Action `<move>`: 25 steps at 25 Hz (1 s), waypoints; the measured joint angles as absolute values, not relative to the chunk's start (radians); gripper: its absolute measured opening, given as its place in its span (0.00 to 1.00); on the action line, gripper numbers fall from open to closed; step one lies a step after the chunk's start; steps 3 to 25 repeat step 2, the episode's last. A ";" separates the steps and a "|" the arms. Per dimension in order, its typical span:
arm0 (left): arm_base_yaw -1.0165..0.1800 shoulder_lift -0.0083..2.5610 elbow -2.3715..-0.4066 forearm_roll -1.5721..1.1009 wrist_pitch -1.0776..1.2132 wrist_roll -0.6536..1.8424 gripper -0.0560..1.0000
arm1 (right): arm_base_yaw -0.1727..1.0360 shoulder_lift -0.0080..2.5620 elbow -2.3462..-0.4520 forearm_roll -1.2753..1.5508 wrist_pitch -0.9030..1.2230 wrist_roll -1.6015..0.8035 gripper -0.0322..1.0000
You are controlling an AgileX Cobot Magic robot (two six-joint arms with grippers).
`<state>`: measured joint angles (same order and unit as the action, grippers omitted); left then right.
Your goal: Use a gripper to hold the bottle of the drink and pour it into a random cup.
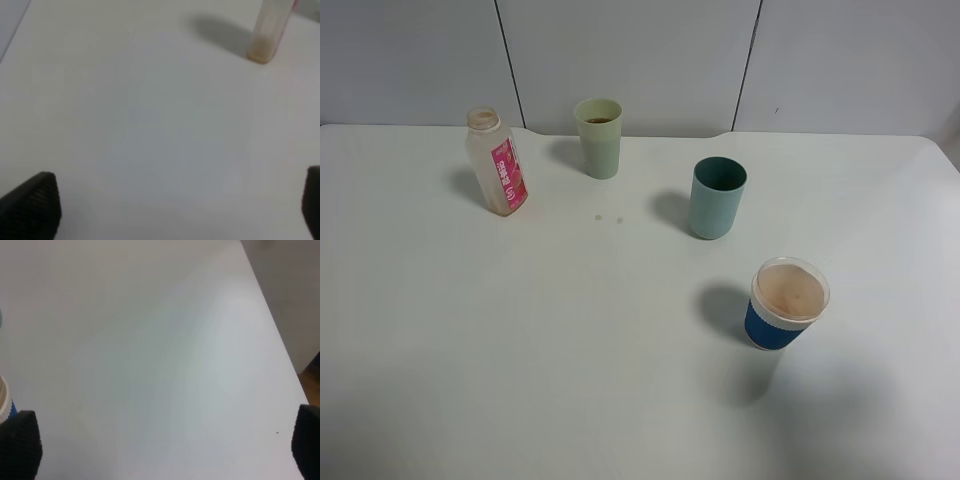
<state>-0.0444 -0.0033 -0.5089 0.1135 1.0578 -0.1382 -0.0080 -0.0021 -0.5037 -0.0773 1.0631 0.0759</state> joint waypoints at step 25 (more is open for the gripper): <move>-0.044 -0.003 -0.509 0.113 1.058 -0.138 0.94 | -0.008 -0.002 -0.504 -0.077 1.063 0.076 1.00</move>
